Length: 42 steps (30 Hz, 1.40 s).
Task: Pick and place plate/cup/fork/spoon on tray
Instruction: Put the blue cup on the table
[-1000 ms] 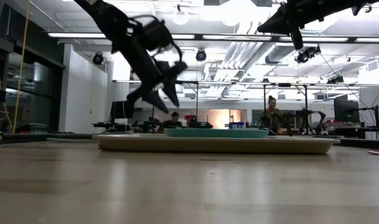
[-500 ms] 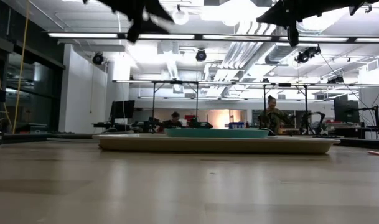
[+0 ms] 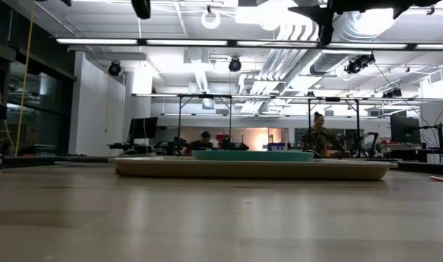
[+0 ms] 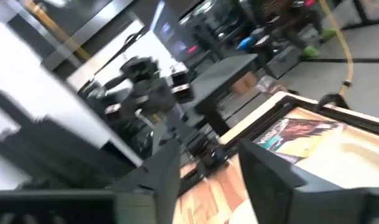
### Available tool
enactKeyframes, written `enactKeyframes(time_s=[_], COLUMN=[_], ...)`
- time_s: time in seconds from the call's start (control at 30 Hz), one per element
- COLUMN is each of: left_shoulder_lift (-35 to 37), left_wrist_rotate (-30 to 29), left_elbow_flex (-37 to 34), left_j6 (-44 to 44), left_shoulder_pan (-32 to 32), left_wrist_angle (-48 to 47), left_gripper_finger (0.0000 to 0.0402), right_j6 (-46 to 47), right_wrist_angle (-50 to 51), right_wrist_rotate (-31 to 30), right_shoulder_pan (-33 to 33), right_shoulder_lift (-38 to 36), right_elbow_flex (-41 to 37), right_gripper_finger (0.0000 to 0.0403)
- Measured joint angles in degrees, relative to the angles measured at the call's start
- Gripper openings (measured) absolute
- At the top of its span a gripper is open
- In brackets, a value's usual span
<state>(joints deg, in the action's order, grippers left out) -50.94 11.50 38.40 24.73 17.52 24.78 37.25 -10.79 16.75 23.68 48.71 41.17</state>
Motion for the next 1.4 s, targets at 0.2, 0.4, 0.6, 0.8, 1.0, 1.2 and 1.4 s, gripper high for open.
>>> enactKeyframes(time_s=[0.2,0.4,0.6,0.8,1.0,1.2,1.4], left_shoulder_lift=[0.7,0.7,0.7,0.7,0.7,0.7,0.7], left_wrist_rotate=[-0.2,-0.3,-0.3,-0.3,-0.3,-0.2,-0.2], left_elbow_flex=[-0.9,-0.9,-0.9,-0.9,-0.9,-0.9,-0.9], left_j6=[0.6,-0.3,-0.3,-0.3,-0.4,-0.3,-0.3], left_shoulder_pan=[0.2,0.2,0.2,0.2,0.2,0.2,0.2], left_wrist_angle=[-1.0,-1.1,-1.4,-1.4,-1.4,-1.4,-1.4], left_gripper_finger=[0.0170,0.0170,0.0170,0.0170,0.0170,0.0170,0.0170], right_j6=[-4.0,-4.2,-8.9,-15.6,-9.0,9.1,28.3], right_wrist_angle=[-0.7,-0.6,10.7,43.3,67.6,73.9,63.9], right_wrist_rotate=[0.3,0.3,0.3,0.1,4.7,5.8,4.0], right_shoulder_pan=[-2.2,-3.2,-8.1,-13.2,-21.5,-36.9,-52.1], right_shoulder_lift=[0.4,0.4,5.0,14.7,20.2,20.7,20.7], right_elbow_flex=[0.0,0.1,11.5,29.3,35.1,30.3,22.4], right_gripper_finger=[0.0211,0.0217,0.0216,0.0216,0.0216,0.0216,0.0216])
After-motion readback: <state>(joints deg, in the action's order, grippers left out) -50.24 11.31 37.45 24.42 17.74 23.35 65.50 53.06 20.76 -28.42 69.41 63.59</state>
